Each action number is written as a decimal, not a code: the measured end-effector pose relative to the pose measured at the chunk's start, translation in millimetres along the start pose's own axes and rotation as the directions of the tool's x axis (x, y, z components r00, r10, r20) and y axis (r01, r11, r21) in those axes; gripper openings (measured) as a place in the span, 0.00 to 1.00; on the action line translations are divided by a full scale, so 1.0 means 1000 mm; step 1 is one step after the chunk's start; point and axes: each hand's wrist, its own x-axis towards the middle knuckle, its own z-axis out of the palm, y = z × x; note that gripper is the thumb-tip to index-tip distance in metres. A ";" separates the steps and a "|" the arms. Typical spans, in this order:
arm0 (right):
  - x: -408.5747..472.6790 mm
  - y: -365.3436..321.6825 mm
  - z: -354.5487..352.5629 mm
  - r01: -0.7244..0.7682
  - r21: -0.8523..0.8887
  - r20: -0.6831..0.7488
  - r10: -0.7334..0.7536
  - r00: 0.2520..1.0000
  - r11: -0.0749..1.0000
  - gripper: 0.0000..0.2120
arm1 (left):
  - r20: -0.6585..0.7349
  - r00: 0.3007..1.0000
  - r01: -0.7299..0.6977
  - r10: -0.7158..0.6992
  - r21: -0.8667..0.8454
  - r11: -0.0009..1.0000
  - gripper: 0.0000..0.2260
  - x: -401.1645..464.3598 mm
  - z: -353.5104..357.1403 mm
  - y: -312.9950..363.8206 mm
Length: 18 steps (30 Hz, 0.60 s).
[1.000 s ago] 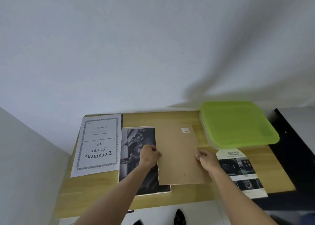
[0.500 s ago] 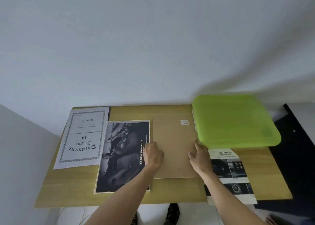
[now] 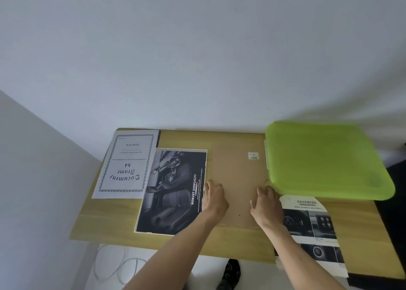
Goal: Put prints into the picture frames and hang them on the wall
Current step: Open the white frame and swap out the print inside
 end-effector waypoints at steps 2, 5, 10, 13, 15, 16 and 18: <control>-0.003 -0.011 -0.001 0.028 0.007 -0.040 -0.028 0.999 1.000 0.24 | -0.053 0.997 -0.058 0.058 -0.007 0.998 0.15 0.001 -0.007 -0.008; -0.008 -0.039 0.000 0.120 0.067 -0.068 -0.116 0.991 0.990 0.23 | -0.160 0.975 -0.151 0.155 0.033 0.988 0.17 0.005 -0.021 -0.033; -0.020 -0.101 0.007 0.224 0.152 -0.033 -0.221 0.975 0.963 0.24 | -0.207 0.963 -0.151 0.172 0.111 0.982 0.19 0.011 -0.058 -0.104; -0.030 -0.133 0.016 0.266 0.103 0.003 -0.267 0.964 0.959 0.24 | -0.184 0.970 -0.132 0.158 0.146 0.980 0.25 0.013 -0.076 -0.152; -0.034 -0.149 0.025 0.275 0.055 0.043 -0.277 0.960 0.960 0.25 | -0.126 0.979 -0.133 0.158 0.186 0.973 0.32 0.015 -0.082 -0.177; -0.036 -0.156 0.030 0.267 0.033 0.068 -0.269 0.961 0.963 0.26 | -0.080 0.985 -0.135 0.155 0.207 0.969 0.36 0.015 -0.083 -0.188; -0.040 -0.167 0.039 0.227 -0.003 0.115 -0.225 0.967 0.974 0.29 | 0.027 0.989 -0.148 0.145 0.235 0.961 0.45 0.014 -0.082 -0.206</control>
